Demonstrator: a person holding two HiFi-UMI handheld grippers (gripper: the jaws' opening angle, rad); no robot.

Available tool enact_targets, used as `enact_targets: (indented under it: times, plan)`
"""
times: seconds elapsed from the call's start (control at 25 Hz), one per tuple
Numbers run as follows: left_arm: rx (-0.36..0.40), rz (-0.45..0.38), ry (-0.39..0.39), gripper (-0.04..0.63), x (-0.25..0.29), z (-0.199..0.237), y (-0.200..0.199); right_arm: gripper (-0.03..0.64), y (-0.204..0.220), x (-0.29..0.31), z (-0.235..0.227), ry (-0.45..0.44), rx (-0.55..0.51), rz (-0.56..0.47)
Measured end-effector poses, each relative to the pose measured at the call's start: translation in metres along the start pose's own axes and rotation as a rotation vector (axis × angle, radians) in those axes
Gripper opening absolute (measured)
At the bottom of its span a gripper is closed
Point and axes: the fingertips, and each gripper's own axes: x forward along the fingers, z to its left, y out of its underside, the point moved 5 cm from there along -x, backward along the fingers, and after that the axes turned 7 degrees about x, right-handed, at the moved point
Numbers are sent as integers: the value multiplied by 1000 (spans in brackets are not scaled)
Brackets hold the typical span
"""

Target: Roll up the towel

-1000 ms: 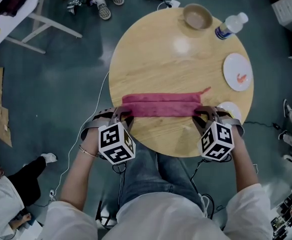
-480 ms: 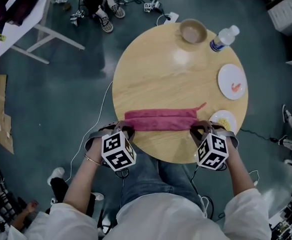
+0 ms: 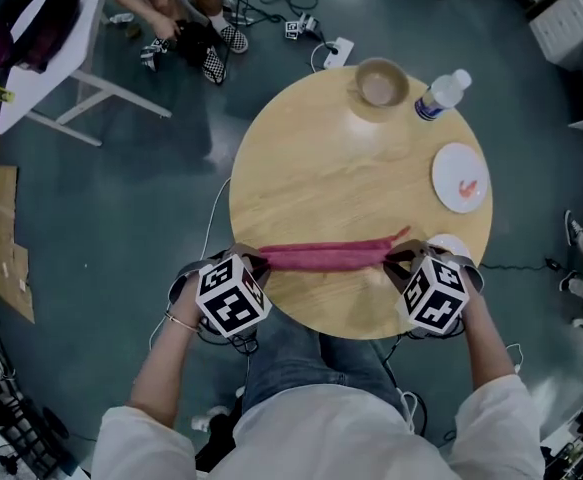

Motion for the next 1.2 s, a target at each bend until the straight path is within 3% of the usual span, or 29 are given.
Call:
enact_targets:
  times: [0.56, 0.76, 1.0, 1.2]
  plan:
    - [-73, 48, -25, 32, 13, 45, -5, 31, -16, 20, -39, 17, 60, 21]
    - [-67, 64, -45, 34, 19, 48, -6, 44, -15, 24, -47, 35, 74, 8]
    - [-71, 36, -74, 56, 18, 54, -5, 81, -15, 24, -56, 61, 109, -7]
    - [-133, -24, -82, 60, 10, 61, 2, 87, -13, 14, -63, 97, 179, -65]
